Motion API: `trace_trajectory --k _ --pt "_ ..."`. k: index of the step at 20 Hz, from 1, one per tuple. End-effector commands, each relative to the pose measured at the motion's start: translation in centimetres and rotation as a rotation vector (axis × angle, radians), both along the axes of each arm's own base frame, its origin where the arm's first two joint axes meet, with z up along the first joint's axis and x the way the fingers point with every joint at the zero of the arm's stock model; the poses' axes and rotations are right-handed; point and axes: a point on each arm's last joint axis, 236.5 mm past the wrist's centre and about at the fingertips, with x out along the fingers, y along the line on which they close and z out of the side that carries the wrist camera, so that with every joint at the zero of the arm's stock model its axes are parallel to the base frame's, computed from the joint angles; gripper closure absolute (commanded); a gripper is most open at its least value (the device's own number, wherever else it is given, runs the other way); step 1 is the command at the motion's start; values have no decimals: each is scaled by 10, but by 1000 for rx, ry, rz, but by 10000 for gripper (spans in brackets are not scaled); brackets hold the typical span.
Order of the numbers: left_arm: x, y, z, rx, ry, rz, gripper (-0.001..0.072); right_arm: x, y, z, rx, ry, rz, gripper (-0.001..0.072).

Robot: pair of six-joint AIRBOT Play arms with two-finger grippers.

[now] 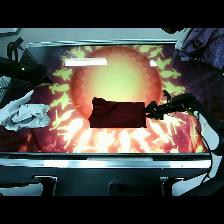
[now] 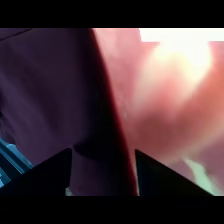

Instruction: Fold the clothes and pants, and hang the long-sleeved shirts on hangers.

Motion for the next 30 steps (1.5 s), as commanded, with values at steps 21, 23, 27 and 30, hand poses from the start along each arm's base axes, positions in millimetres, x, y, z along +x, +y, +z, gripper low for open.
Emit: trace_trajectory --k 21,23,27,30 --pt "0 0 0 -4 2 2 688 142 -128 245 -259 -284 -561 680" --pt "-1 0 0 -4 2 2 687 137 -168 252 -272 -289 -636 680" --pt "-1 0 0 -4 2 2 688 122 -258 271 -334 -334 -816 680" --pt "-1 0 0 -4 2 2 688 89 -329 263 -483 -289 -917 679"
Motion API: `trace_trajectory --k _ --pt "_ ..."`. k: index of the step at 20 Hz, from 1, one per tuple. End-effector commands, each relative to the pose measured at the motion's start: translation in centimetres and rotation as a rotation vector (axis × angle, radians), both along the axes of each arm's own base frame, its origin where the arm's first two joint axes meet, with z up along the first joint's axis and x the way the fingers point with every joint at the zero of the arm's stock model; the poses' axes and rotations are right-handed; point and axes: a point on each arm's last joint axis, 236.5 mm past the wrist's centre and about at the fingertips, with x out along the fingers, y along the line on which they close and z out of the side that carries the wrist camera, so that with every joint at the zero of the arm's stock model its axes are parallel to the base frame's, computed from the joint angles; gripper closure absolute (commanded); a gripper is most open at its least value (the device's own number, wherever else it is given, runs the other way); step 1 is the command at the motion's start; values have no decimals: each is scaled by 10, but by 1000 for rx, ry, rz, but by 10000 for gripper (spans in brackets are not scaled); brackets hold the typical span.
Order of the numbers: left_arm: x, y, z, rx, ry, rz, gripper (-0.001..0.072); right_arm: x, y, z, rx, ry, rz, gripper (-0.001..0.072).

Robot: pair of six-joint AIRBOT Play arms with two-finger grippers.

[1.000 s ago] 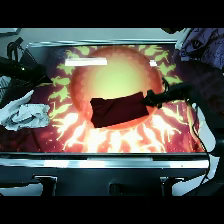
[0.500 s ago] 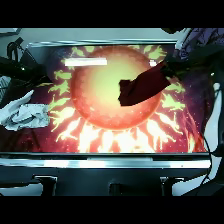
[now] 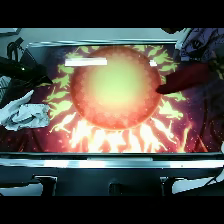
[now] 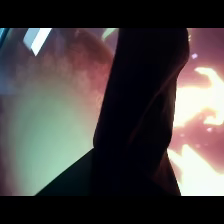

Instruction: Fold the clothes and pants, and hang the long-sleeved shirts on hangers.

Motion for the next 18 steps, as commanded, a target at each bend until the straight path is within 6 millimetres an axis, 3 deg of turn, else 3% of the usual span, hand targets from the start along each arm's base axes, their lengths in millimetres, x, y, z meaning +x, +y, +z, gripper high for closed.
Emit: trace_trajectory --k 1,6,9,14,18 --pt "0 0 0 1 -1 1 687 -44 -84 -9 -112 90 -160 680" --pt "0 0 0 1 -1 1 688 -118 -145 -40 -200 287 -224 678" --pt "0 1 0 2 -3 -2 688 -159 -164 -65 -171 385 -284 679" --pt "0 1 0 2 -2 -2 688 -253 -159 -128 -120 592 -376 678" --pt "0 1 0 2 -2 -2 688 -305 -136 -168 -87 701 -408 678"
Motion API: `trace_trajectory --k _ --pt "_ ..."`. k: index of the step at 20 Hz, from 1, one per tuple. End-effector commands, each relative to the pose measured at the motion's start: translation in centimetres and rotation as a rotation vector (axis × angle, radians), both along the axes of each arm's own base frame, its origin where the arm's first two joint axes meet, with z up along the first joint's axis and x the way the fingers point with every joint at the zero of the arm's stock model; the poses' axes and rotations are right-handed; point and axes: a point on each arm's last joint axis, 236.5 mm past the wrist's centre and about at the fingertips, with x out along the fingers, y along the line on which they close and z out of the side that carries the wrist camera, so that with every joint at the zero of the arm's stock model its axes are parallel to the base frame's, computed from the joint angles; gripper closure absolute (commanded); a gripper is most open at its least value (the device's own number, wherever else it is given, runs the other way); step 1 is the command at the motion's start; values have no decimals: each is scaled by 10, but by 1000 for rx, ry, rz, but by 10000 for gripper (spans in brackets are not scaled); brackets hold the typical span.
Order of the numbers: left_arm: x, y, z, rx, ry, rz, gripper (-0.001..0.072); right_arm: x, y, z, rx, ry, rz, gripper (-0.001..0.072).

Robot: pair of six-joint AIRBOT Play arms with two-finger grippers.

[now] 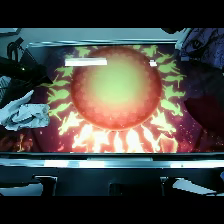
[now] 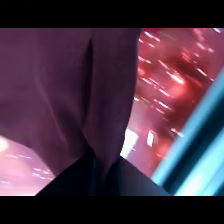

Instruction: Fold the clothes and pants, and hang the long-sleeved shirts on hangers.

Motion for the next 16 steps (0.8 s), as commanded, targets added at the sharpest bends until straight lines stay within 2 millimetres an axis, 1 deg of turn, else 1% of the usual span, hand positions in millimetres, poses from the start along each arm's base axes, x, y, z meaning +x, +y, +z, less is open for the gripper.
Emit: trace_trajectory --k 1,4,7,12,16 --pt "0 0 0 0 -1 1 688 -49 19 -36 26 111 -38 678" --pt "0 0 0 0 -1 0 687 -72 31 -57 54 187 -50 678" --pt "0 0 0 0 -1 0 688 -87 38 -70 74 243 -64 679" --pt "0 0 0 0 -1 0 688 -112 40 -76 70 343 -90 679" --pt "0 0 0 0 -1 0 688 -123 39 -78 59 389 -87 679"
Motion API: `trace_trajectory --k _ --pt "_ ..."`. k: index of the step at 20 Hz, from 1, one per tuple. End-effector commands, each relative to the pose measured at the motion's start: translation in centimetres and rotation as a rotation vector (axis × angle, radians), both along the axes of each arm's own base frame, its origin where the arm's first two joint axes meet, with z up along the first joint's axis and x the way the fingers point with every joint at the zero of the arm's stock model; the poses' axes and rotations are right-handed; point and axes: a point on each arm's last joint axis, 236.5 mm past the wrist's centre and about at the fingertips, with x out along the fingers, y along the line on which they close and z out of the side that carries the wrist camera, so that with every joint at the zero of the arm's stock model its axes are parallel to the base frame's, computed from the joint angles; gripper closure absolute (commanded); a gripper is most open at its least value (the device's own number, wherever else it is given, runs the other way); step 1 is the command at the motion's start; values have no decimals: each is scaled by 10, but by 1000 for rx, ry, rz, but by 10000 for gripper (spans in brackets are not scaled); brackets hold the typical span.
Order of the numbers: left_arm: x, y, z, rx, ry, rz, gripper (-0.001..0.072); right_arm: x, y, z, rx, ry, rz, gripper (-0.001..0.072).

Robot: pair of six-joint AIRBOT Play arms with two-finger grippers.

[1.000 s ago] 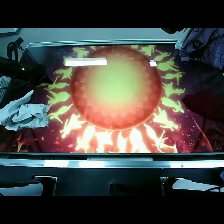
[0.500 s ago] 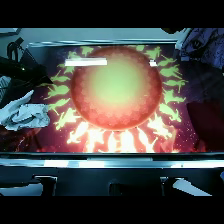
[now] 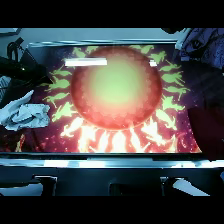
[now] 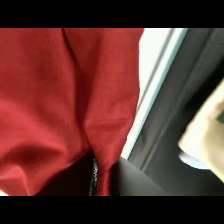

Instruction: Fold the clothes and pants, and hang the long-sleeved shirts on hangers.

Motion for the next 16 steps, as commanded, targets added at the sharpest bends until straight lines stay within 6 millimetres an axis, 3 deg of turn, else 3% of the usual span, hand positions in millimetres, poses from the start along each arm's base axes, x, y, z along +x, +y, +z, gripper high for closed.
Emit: trace_trajectory --k 1,2,3,6,7,9,11,12,14,15,16 --pt "0 0 0 0 0 0 687 -16 1 -2 -1 65 -7 678" --pt "0 0 0 0 0 1 688 -20 3 -3 2 79 -9 675" --pt "0 0 0 0 0 1 688 -24 3 -3 4 96 -11 612" --pt "0 0 0 0 0 1 688 -24 4 -1 10 99 3 304" --pt "0 0 0 0 0 1 688 -16 1 3 -3 63 2 302" --pt "0 0 0 0 0 1 687 32 -7 21 -49 -150 41 305" --pt "0 0 0 0 0 1 687 104 -8 59 -112 -468 96 467" --pt "0 0 0 1 -1 1 688 137 -2 82 -156 -579 170 468" --pt "-2 2 -1 11 5 1 688 187 32 108 -194 -662 374 473" --pt "-5 5 -1 25 14 -1 688 210 64 113 -182 -681 500 536" --pt "-9 8 -1 43 20 -4 688 230 102 115 -158 -692 630 667"
